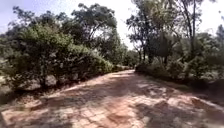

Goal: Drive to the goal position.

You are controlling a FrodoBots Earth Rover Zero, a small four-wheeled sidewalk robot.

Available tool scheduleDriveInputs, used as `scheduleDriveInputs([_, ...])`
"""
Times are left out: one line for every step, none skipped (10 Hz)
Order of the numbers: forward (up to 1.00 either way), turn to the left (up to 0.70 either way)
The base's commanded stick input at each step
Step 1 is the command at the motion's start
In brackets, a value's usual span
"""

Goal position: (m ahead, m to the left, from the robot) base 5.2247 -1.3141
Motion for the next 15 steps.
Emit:
scheduleDriveInputs([0.30,0.00])
scheduleDriveInputs([0.30,0.00])
scheduleDriveInputs([0.30,0.00])
scheduleDriveInputs([0.30,0.00])
scheduleDriveInputs([0.30,0.00])
scheduleDriveInputs([0.30,0.00])
scheduleDriveInputs([0.30,0.00])
scheduleDriveInputs([0.30,0.00])
scheduleDriveInputs([0.30,0.00])
scheduleDriveInputs([0.30,0.00])
scheduleDriveInputs([0.30,0.00])
scheduleDriveInputs([0.30,0.00])
scheduleDriveInputs([0.30,0.00])
scheduleDriveInputs([0.30,0.00])
scheduleDriveInputs([0.30,0.00])
